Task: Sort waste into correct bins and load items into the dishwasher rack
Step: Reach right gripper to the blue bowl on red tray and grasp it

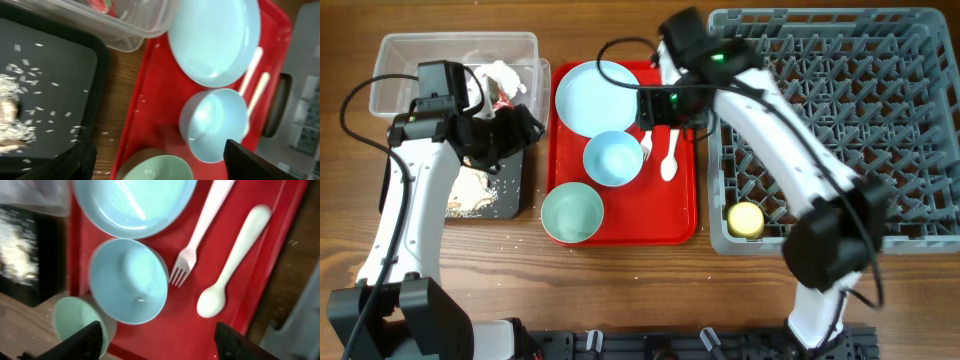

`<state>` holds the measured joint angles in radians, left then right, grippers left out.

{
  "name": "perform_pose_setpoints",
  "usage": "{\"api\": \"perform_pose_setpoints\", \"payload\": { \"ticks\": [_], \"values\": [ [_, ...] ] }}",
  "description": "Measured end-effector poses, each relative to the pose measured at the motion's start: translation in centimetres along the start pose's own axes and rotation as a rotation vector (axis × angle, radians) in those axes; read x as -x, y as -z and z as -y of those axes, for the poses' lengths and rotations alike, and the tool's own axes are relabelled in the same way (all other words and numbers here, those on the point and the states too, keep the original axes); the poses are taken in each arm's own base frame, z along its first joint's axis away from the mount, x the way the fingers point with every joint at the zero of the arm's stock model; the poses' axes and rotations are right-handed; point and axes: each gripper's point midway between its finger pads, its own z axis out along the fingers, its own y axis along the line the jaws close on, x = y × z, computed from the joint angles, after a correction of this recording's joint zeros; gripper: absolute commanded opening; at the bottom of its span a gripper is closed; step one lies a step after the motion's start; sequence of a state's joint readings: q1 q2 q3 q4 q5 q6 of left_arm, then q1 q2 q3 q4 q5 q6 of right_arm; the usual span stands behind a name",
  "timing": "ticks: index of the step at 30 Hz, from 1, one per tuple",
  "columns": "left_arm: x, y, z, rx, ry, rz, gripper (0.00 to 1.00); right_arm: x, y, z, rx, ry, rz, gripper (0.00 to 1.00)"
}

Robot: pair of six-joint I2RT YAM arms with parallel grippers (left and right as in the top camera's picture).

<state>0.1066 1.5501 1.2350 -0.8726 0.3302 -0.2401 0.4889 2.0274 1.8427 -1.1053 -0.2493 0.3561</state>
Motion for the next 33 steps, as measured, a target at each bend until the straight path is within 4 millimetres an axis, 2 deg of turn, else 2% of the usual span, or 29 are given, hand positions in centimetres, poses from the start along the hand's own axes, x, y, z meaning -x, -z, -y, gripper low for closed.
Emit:
{"api": "perform_pose_setpoints", "payload": {
  "ticks": [4, 10, 12, 16, 19, 22, 26, 29, 33],
  "values": [
    [0.2, 0.0, -0.7, 0.042, -0.010, 0.014, 0.88, -1.2, -4.2, 1.2, -0.040, -0.027, -0.102, 0.52],
    [0.3, 0.0, -1.1, 0.062, -0.012, 0.020, 0.94, -2.3, -7.7, 1.7, -0.067, -0.027, -0.172, 0.45],
    [0.4, 0.0, -1.1, 0.067, -0.017, 0.021, 1.00, -2.2, -8.3, 1.1, -0.061, -0.010, -0.164, 0.44],
    [0.4, 0.0, -1.2, 0.069, -0.019, 0.021, 1.00, -2.2, -9.3, 0.1, -0.046, 0.019, -0.142, 0.39],
    [0.4, 0.0, -1.2, 0.068, -0.018, 0.021, 1.00, -2.9, -10.2, 0.5, -0.051, 0.019, -0.153, 0.31],
    [0.4, 0.0, -1.2, 0.068, -0.018, 0.021, 1.00, -3.6, -10.9, 1.1, -0.061, 0.010, -0.167, 0.18],
    [0.4, 0.0, -1.2, 0.069, -0.019, 0.021, 1.00, -3.5, -11.0, 1.1, -0.059, 0.012, -0.161, 0.08],
    [0.3, 0.0, -1.2, 0.069, -0.018, 0.020, 1.00, -3.5, -11.0, 1.2, -0.060, 0.011, -0.162, 0.04],
    [0.3, 0.0, -1.2, 0.069, -0.017, 0.018, 1.00, -3.7, -10.7, 1.9, -0.072, -0.006, -0.177, 0.04]
  ]
}}
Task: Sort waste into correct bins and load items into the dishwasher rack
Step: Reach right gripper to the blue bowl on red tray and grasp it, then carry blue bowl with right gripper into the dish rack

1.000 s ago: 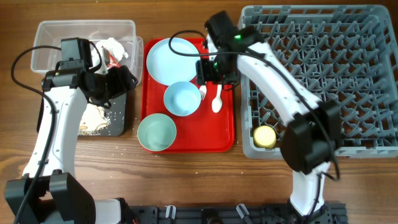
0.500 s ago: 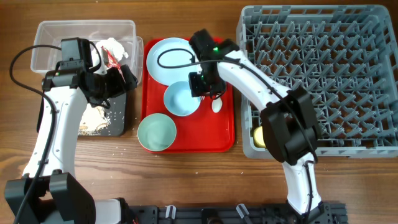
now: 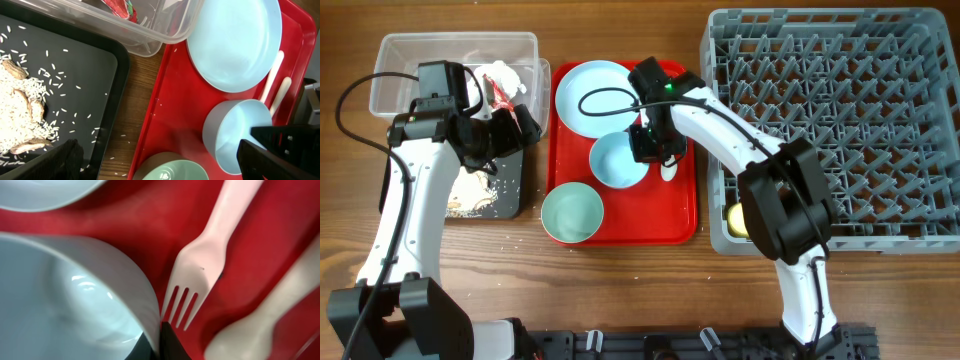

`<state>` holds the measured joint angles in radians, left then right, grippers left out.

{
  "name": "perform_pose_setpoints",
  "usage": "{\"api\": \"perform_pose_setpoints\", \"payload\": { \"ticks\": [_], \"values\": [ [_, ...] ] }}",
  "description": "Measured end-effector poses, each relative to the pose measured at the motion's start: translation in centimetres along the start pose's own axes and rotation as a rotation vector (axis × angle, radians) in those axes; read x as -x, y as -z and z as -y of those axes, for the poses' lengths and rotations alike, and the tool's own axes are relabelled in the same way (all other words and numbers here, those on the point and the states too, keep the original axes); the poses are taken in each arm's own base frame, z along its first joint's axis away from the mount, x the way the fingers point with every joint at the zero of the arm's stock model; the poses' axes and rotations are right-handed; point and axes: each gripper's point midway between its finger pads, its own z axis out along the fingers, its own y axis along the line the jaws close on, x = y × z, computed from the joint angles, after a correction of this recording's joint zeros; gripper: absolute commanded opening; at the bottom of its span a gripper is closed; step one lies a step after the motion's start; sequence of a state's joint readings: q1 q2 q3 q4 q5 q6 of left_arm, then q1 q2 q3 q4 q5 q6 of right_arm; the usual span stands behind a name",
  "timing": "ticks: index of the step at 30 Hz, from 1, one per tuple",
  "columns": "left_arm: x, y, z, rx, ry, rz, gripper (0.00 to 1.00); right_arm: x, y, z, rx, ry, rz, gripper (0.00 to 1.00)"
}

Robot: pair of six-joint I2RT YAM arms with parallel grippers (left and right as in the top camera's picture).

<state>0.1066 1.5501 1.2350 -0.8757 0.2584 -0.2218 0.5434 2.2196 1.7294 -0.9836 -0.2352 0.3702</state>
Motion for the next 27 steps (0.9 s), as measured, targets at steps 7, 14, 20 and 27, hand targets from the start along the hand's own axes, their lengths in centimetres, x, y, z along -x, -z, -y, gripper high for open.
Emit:
{"api": "perform_pose_setpoints", "payload": {
  "ticks": [7, 14, 20, 27],
  "values": [
    [0.0, 0.0, 0.0, 0.000, 0.000, 0.000, 1.00, 2.1, 7.7, 2.0, 0.023, -0.053, 0.160, 0.04],
    [0.0, 0.0, 0.0, 0.000, 0.000, 0.000, 1.00, 3.3, 24.0, 9.4, -0.139, -0.243, 0.598, 0.04],
    [0.0, 0.0, 0.0, 0.000, 0.000, 0.000, 1.00, 1.5, 34.8, 17.5, -0.545, -0.457, 0.936, 0.04],
    [0.0, 0.0, 0.0, 0.002, 0.000, 0.001, 1.00, 5.7, 42.6, 19.4, -0.832, -0.466, 1.269, 0.04]
  ]
}}
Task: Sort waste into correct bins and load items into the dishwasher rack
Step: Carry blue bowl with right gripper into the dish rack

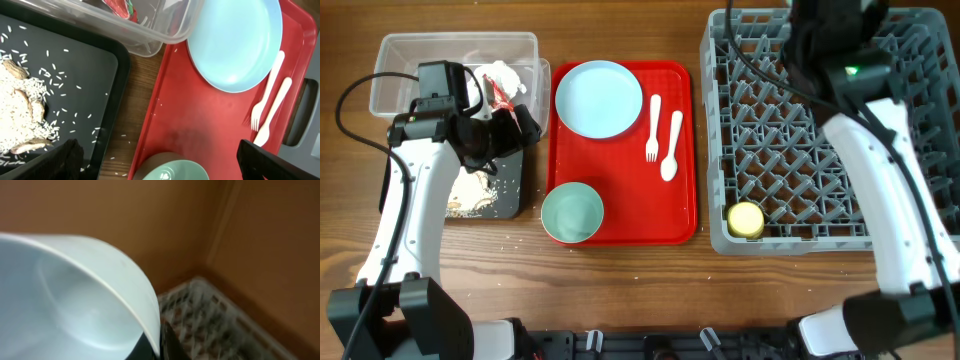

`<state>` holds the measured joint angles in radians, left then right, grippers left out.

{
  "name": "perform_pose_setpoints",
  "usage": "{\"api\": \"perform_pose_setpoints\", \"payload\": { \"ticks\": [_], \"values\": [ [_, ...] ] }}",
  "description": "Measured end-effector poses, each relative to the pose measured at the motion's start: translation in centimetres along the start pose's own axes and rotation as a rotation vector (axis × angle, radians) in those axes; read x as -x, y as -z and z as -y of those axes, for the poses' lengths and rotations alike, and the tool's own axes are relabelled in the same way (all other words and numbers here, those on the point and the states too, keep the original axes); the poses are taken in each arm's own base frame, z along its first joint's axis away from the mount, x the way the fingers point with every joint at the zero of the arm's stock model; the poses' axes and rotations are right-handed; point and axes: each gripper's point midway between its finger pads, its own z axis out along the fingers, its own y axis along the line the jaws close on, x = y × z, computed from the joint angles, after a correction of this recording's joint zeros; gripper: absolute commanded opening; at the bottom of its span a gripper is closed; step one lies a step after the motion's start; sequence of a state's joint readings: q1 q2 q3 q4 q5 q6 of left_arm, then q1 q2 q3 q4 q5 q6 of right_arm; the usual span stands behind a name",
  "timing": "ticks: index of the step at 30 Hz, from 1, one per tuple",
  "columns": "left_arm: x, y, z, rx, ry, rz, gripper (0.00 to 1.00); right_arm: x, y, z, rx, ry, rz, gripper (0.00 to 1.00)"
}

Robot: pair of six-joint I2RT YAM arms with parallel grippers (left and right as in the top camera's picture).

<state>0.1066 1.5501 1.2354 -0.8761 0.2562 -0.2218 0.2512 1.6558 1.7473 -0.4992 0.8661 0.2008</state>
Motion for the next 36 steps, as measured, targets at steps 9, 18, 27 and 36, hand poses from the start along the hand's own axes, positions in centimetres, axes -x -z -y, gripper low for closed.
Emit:
{"api": "perform_pose_setpoints", "payload": {
  "ticks": [9, 18, 27, 36],
  "values": [
    [0.0, 0.0, 0.0, 0.001, 0.000, 0.000, 1.00, -6.2, -7.0, -4.7, -0.175, 0.443, -0.023, 0.04],
    [0.0, 0.0, 0.0, 0.001, 0.000, 0.000, 1.00, -14.7, -10.4, -8.2, -0.184, 0.716, -0.134, 0.04],
    [0.0, 0.0, 0.0, 0.001, 0.000, 0.000, 1.00, -17.3, -9.9, -10.2, -0.131, 0.792, -0.162, 0.04],
    [0.0, 0.0, 0.0, 0.001, 0.000, 0.000, 1.00, -19.2, -9.0, -10.1, -0.109, 0.830, -0.226, 0.21]
  ]
}}
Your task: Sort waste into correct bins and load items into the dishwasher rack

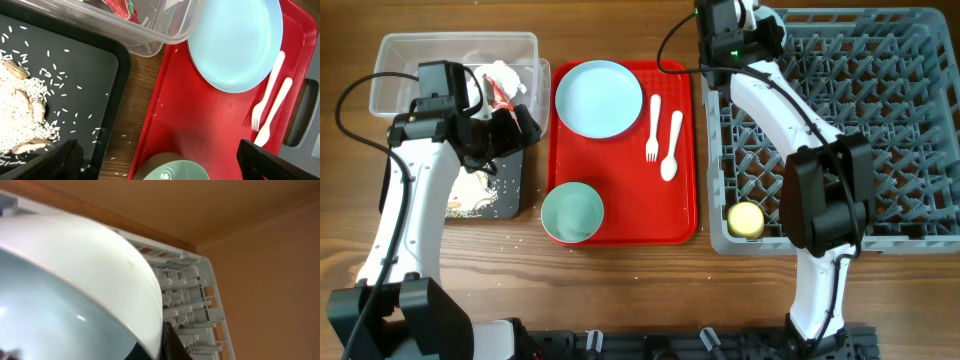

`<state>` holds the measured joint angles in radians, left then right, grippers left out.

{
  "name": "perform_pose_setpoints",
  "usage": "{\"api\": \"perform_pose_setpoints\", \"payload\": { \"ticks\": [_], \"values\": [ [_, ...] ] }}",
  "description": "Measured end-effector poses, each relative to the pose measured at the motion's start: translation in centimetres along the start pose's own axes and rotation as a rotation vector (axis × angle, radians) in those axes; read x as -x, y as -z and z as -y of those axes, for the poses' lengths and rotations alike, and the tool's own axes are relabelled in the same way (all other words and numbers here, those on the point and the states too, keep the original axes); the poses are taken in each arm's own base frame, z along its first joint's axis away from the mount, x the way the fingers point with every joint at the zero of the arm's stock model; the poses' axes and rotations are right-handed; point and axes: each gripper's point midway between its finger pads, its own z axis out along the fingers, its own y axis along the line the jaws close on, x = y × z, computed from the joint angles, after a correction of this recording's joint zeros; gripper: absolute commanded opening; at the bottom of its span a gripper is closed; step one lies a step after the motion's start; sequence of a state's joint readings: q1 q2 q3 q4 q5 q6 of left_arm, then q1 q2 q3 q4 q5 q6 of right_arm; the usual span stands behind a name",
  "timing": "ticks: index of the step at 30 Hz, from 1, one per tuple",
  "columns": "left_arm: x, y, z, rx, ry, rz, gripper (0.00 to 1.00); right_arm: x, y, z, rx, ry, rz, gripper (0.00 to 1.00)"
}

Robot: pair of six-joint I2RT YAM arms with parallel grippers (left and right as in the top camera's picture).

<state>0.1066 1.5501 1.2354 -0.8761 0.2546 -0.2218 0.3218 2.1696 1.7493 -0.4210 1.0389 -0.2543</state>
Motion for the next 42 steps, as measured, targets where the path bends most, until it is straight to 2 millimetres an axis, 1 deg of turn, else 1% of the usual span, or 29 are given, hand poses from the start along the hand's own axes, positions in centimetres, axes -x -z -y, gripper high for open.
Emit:
{"api": "perform_pose_setpoints", "payload": {
  "ticks": [1, 4, 5, 8, 9, 11, 13, 17, 19, 21, 22, 23, 28, 29, 31, 33, 36, 37, 39, 41, 42],
  "values": [
    [0.0, 0.0, 0.0, 0.000, 0.000, 0.000, 1.00, -0.3, 0.1, -0.2, 0.007, 0.017, -0.010, 0.27],
    [0.0, 0.0, 0.0, 0.000, 0.000, 0.000, 1.00, -0.9, 0.6, -1.2, 0.035, 0.040, -0.023, 0.31],
    [0.0, 0.0, 0.0, 0.000, 0.000, 0.000, 1.00, -1.0, 0.8, -1.4, 0.039, 0.037, -0.022, 0.36],
    [0.0, 0.0, 0.0, 0.000, 0.000, 0.000, 1.00, -1.1, 2.1, -2.4, 0.057, 0.072, -0.018, 0.41],
    [0.0, 0.0, 0.0, 0.000, 0.000, 0.000, 1.00, -1.1, 2.6, -2.9, 0.070, 0.085, -0.016, 0.48],
    [0.0, 0.0, 0.0, 0.000, 0.000, 0.000, 1.00, -1.4, 3.7, -3.9, 0.092, 0.115, -0.015, 0.54],
    [0.0, 0.0, 0.0, 0.000, 0.000, 0.000, 1.00, -2.1, 4.6, -4.9, 0.129, 0.155, -0.028, 0.57],
    [0.0, 0.0, 0.0, 0.000, 0.000, 0.000, 1.00, -3.9, 5.6, -6.4, 0.232, 0.192, -0.077, 0.61],
    [0.0, 0.0, 0.0, 0.000, 0.000, 0.000, 1.00, -4.5, 6.2, -6.6, 0.293, 0.182, -0.097, 0.69],
    [0.0, 0.0, 0.0, 0.000, 0.000, 0.000, 1.00, -4.4, 7.2, -6.3, 0.354, 0.153, -0.100, 0.82],
    [0.0, 0.0, 0.0, 0.000, 0.000, 0.000, 1.00, -4.3, 7.7, -5.9, 0.376, 0.133, -0.097, 0.92],
    [0.0, 0.0, 0.0, 0.000, 0.000, 0.000, 1.00, -4.1, 8.3, -5.5, 0.401, 0.117, -0.093, 1.00],
    [0.0, 0.0, 0.0, 0.000, 0.000, 0.000, 1.00, -3.1, 12.3, -1.1, 0.520, 0.011, -0.054, 1.00],
    [0.0, 0.0, 0.0, 0.000, 0.000, 0.000, 1.00, -2.8, 13.4, 0.2, 0.549, -0.035, -0.039, 1.00],
    [0.0, 0.0, 0.0, 0.000, 0.000, 0.000, 1.00, -2.5, 14.8, 1.4, 0.599, -0.087, -0.022, 1.00],
    [0.0, 0.0, 0.0, 0.000, 0.000, 0.000, 1.00, -2.0, 16.4, 1.9, 0.682, -0.134, 0.001, 1.00],
    [0.0, 0.0, 0.0, 0.000, 0.000, 0.000, 1.00, -1.4, 20.1, 1.0, 0.913, -0.176, 0.031, 0.99],
    [0.0, 0.0, 0.0, 0.000, 0.000, 0.000, 1.00, -1.3, 21.0, 0.5, 0.975, -0.181, 0.031, 0.94],
    [0.0, 0.0, 0.0, 0.000, 0.000, 0.000, 1.00, -0.9, 23.3, -1.0, 1.135, -0.205, 0.029, 0.88],
    [0.0, 0.0, 0.0, 0.000, 0.000, 0.000, 1.00, -0.9, 24.9, -2.5, 1.251, -0.242, 0.002, 0.84],
    [0.0, 0.0, 0.0, 0.000, 0.000, 0.000, 1.00, -1.2, 25.6, -3.6, 1.301, -0.260, -0.027, 0.82]
  ]
}}
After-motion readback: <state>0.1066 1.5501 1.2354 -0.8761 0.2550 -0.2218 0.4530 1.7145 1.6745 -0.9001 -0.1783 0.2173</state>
